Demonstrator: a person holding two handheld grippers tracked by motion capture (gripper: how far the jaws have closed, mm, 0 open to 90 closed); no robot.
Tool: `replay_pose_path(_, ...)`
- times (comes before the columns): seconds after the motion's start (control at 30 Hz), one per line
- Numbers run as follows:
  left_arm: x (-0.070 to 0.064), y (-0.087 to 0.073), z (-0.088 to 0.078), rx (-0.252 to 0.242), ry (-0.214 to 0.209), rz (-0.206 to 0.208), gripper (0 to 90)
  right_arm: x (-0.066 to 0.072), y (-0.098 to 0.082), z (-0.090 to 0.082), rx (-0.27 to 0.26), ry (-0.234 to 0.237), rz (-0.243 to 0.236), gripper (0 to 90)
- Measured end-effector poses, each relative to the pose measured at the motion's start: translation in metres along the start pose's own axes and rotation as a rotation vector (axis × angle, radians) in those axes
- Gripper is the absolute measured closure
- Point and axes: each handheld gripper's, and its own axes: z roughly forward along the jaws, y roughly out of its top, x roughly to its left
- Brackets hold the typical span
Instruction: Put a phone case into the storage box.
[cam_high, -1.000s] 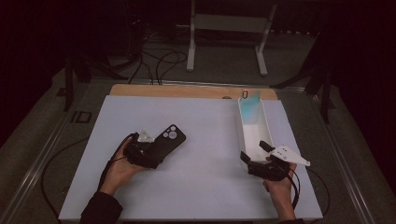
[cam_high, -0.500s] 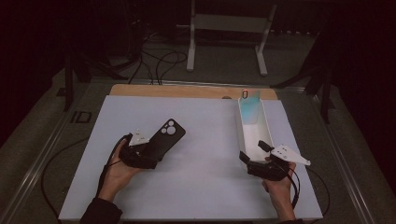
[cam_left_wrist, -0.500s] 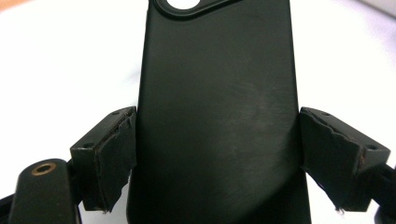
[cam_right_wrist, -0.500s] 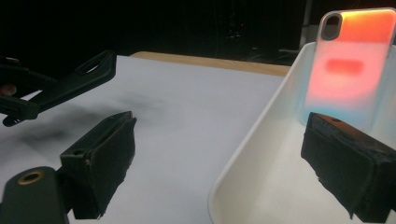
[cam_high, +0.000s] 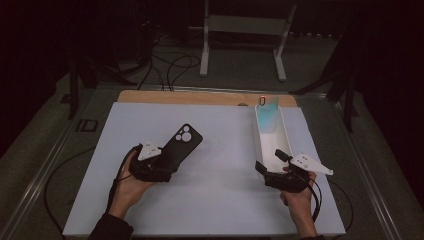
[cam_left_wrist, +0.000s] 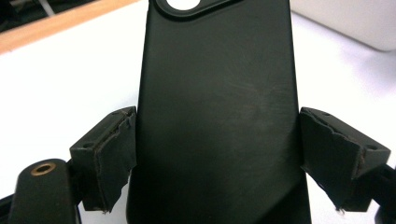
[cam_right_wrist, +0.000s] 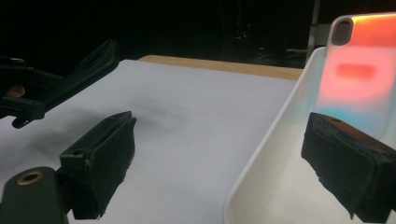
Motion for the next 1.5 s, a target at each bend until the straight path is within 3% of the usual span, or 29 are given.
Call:
replay_pose_path(0.47, -0.016, 0.008, -0.005, -0.061, -0.01, 0.037, 15.8, 0.013, 0.016, 0.016, 0.017, 0.061, -0.026, 9.7)
replay_pose_path(1.5, -0.045, 0.028, -0.006, -0.12, -0.063, 0.105, 15.6, 0.048, 0.056, 0.07, 0.085, 0.211, 0.017, 9.7)
